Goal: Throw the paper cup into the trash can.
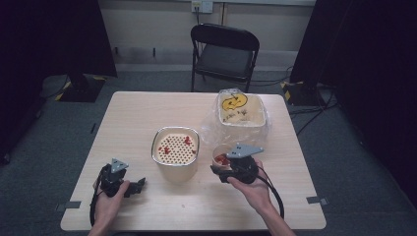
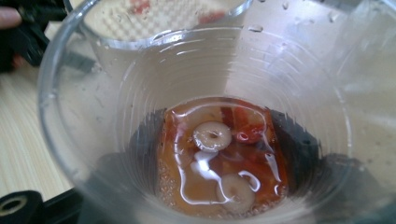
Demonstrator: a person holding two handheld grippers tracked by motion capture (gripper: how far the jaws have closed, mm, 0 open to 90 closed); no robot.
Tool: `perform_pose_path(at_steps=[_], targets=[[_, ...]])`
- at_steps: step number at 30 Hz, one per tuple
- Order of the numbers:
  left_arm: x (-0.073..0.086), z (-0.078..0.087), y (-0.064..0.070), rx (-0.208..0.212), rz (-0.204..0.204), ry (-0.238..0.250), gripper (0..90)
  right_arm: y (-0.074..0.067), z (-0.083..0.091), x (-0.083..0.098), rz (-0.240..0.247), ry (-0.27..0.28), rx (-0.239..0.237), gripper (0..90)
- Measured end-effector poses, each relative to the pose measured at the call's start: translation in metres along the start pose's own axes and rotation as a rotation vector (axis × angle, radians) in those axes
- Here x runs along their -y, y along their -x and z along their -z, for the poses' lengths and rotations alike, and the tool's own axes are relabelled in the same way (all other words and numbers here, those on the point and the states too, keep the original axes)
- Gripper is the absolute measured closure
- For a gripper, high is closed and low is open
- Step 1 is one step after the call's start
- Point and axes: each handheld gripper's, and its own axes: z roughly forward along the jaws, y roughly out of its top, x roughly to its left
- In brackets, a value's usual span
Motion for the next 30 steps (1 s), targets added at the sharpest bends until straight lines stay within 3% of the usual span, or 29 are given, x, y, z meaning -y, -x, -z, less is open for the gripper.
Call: perform_pose_path(at_steps=[7,11,22,25,30], targets=[[0.0,0.0,0.0,0.0,0.0,0.0,0.2,0.002,0.005,-0.026,0.029,0.021,0.01,43.0],[0.0,0.0,0.0,0.0,0.0,0.0,0.2,0.003,0.002,-0.047,0.065,0.024,0.043,43.3],[0.0,0.0,0.0,0.0,0.0,0.0,0.2,-0.003,-0.014,-0.089,0.193,0.004,0.111,43.8],[0.0,0.0,0.0,0.0,-0.001,0.0,0.2,-0.006,-0.025,-0.1,0.266,-0.027,0.143,44.1],[0.0,0.0,0.0,0.0,0.0,0.0,0.2,-0.008,-0.037,-0.111,0.34,-0.061,0.191,44.5]])
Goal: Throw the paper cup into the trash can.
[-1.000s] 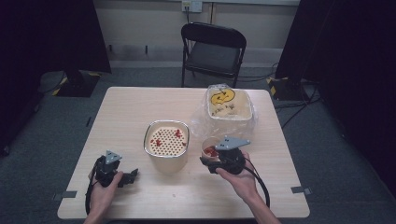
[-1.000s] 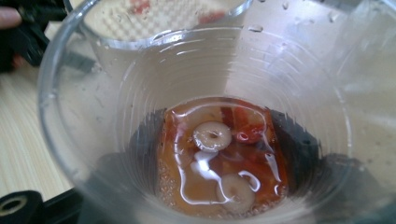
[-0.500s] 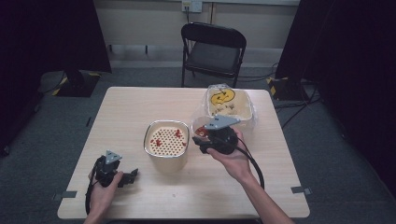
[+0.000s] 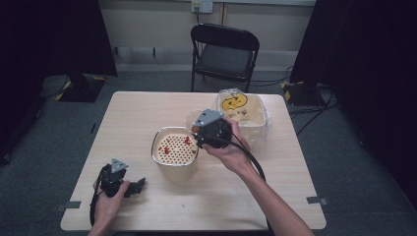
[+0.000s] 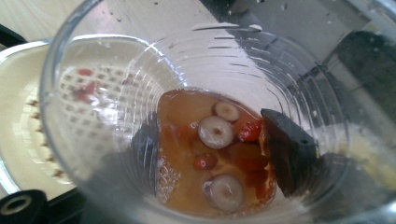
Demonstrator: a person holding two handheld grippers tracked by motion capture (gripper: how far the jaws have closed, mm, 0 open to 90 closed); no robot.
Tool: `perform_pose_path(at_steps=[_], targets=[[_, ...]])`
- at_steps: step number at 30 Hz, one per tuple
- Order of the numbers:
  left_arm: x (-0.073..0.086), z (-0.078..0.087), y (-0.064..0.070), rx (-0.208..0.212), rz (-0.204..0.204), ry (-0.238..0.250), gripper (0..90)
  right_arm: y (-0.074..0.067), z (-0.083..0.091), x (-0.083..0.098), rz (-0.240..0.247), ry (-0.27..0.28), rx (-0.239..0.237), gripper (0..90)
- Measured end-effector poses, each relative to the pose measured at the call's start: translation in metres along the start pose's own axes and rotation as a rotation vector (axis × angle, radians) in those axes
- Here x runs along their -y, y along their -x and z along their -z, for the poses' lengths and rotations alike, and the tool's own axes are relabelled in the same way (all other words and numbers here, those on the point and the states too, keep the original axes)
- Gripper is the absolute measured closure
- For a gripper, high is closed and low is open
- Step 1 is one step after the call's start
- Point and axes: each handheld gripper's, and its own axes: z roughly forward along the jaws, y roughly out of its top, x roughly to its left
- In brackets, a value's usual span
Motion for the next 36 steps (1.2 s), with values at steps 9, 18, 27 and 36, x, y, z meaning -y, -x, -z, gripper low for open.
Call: perform_pose_path(at_steps=[9,18,27,36], targets=[[0.0,0.0,0.0,0.0,0.0,0.0,0.2,-0.008,-0.02,-0.02,0.17,-0.099,0.062,44.7],[0.0,0.0,0.0,0.0,-0.002,0.0,0.2,-0.011,-0.037,-0.026,0.309,-0.191,0.136,44.8],[0.0,0.0,0.0,0.0,0.0,0.0,0.2,-0.013,-0.05,-0.029,0.449,-0.262,0.22,45.3],[0.0,0.0,0.0,0.0,0.0,0.0,0.2,-0.021,-0.055,-0.031,0.586,-0.31,0.301,45.8]])
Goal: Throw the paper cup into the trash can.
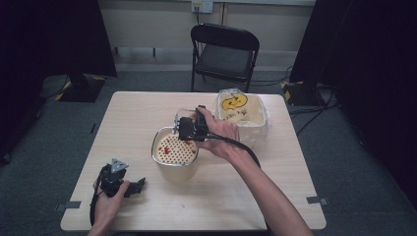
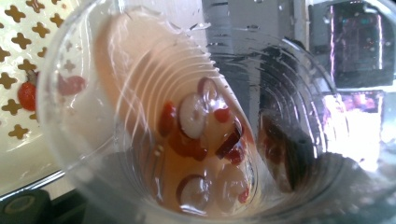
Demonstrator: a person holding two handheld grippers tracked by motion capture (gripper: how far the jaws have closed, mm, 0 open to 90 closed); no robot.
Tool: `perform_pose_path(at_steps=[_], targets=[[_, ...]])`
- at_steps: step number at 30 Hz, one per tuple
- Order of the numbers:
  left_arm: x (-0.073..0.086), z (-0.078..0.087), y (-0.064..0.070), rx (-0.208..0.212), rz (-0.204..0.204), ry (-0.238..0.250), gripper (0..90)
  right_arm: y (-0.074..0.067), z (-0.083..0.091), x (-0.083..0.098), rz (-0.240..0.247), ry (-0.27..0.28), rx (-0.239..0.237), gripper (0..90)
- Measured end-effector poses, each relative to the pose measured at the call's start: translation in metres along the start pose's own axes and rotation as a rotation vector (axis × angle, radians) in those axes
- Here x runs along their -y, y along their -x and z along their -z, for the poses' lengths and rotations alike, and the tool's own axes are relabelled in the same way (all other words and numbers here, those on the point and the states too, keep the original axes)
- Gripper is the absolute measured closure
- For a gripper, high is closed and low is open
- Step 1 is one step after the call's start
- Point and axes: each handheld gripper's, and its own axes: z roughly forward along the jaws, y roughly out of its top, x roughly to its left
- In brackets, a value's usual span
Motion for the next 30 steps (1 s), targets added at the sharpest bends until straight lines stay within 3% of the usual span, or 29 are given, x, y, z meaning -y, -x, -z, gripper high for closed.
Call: perform_pose_path(at_steps=[2,4,10,16,19,30], targets=[[0.0,0.0,0.0,0.0,0.0,0.0,0.2,0.0,0.0,-0.001,0.006,-0.003,0.002,45.8],[0.0,0.0,0.0,0.0,-0.001,0.0,0.2,-0.003,0.0,-0.005,0.057,-0.018,0.049,46.0],[0.0,0.0,0.0,0.0,0.0,0.0,0.2,-0.003,-0.001,-0.01,0.096,-0.024,0.049,46.0],[0.0,0.0,0.0,0.0,0.0,0.0,0.2,-0.007,-0.003,-0.012,0.196,-0.056,0.11,46.3],[0.0,0.0,0.0,0.0,0.0,0.0,0.2,-0.007,-0.002,-0.013,0.212,-0.056,0.129,46.6],[0.0,0.0,0.0,-0.002,-0.006,-0.003,0.2,-0.015,-0.005,-0.014,0.361,-0.095,0.234,47.8]])
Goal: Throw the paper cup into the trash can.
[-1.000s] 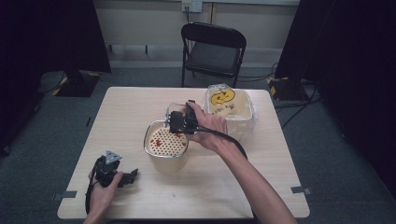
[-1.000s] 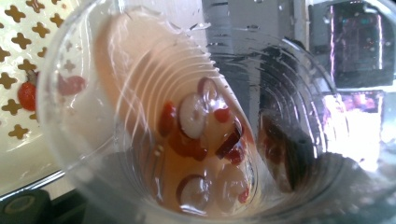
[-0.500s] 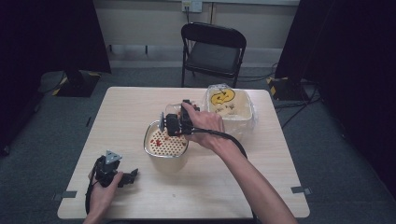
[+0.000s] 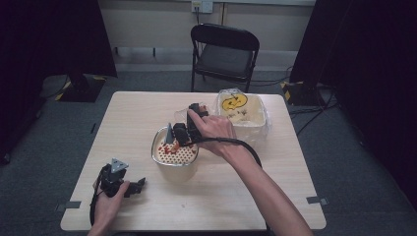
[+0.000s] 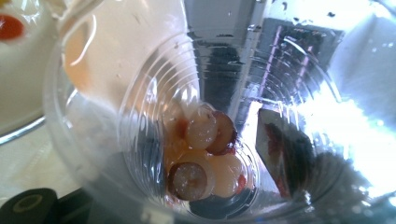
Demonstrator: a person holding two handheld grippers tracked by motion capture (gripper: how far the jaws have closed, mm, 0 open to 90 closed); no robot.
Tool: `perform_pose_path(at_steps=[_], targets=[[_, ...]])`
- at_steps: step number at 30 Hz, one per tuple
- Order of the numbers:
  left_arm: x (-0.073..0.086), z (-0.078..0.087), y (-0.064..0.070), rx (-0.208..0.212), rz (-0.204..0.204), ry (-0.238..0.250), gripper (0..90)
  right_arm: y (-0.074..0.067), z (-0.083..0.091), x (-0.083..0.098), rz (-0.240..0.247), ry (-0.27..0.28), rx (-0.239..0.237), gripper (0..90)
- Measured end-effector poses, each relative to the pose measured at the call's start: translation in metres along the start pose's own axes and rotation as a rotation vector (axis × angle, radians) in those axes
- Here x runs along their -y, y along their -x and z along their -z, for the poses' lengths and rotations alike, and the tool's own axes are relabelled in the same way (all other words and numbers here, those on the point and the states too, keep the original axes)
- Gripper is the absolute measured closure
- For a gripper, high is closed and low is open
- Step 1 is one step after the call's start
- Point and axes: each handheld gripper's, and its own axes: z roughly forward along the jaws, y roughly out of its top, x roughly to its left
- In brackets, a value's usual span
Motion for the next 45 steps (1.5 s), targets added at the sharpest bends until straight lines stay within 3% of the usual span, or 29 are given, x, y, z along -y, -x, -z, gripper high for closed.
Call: perform_pose_path(at_steps=[4,9,13,18,24,26,27,28,41,45], targets=[[0.0,0.0,0.0,0.002,0.007,0.003,0.2,-0.002,0.003,-0.001,0.067,-0.011,0.066,48.0],[0.0,0.0,0.001,0.003,0.009,0.003,0.2,-0.001,0.006,-0.002,0.108,-0.02,0.102,48.3],[0.0,0.0,0.001,0.003,0.009,0.003,0.2,-0.004,0.01,-0.004,0.166,-0.042,0.161,48.3],[0.0,0.0,0.001,0.003,0.009,0.002,0.2,-0.006,0.014,-0.006,0.276,-0.053,0.236,48.5],[0.0,0.0,0.001,0.003,0.008,0.003,0.2,-0.011,0.016,-0.007,0.347,-0.062,0.315,48.8],[0.0,0.0,0.001,0.003,0.009,0.003,0.2,-0.015,0.017,-0.007,0.397,-0.094,0.371,48.9],[0.0,0.0,0.001,0.003,0.009,0.003,0.2,-0.015,0.017,-0.008,0.411,-0.087,0.373,48.9],[0.0,0.0,0.001,0.003,0.009,0.003,0.2,-0.017,0.017,-0.008,0.429,-0.112,0.42,49.0],[0.0,0.0,0.0,0.003,0.008,0.002,0.2,-0.021,0.016,-0.011,0.508,-0.125,0.483,49.2],[0.0,0.0,0.0,0.002,0.006,0.003,0.2,-0.022,0.014,-0.01,0.57,-0.127,0.518,50.2]])
